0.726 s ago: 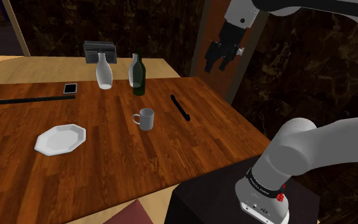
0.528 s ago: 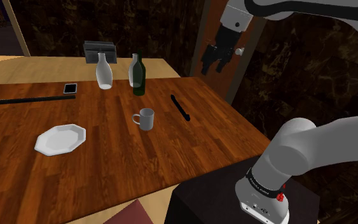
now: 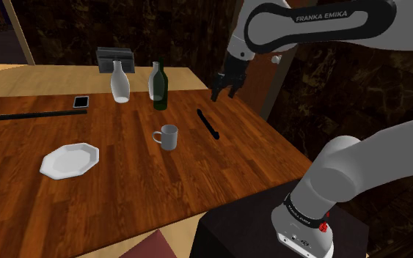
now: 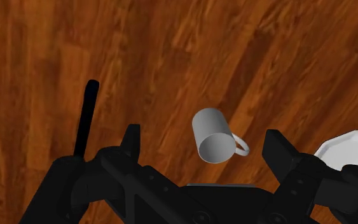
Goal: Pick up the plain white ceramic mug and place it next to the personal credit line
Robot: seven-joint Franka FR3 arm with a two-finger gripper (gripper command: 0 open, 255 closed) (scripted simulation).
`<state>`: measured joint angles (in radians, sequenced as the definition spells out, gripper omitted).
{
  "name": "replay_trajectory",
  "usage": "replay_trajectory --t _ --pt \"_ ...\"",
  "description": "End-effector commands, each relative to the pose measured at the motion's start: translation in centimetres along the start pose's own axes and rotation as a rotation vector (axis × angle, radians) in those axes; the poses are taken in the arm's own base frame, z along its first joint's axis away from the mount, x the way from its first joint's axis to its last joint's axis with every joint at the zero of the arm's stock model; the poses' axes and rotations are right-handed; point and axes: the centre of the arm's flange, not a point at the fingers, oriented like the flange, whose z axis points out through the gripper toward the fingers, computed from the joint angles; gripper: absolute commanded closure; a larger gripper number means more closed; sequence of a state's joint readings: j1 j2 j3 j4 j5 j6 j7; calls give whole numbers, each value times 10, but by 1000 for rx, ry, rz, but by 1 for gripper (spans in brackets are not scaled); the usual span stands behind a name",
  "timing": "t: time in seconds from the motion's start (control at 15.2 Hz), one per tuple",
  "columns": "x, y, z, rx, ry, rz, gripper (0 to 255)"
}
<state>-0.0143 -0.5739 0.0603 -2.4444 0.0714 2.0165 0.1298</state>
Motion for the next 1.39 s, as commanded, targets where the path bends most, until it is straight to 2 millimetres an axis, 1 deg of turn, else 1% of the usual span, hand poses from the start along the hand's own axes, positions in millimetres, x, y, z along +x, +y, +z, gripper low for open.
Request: replay_trajectory --t 0.0,1.32 --pt "15 -5 22 -2 5 2 0" --pt "147 -45 246 -32 29 26 0"
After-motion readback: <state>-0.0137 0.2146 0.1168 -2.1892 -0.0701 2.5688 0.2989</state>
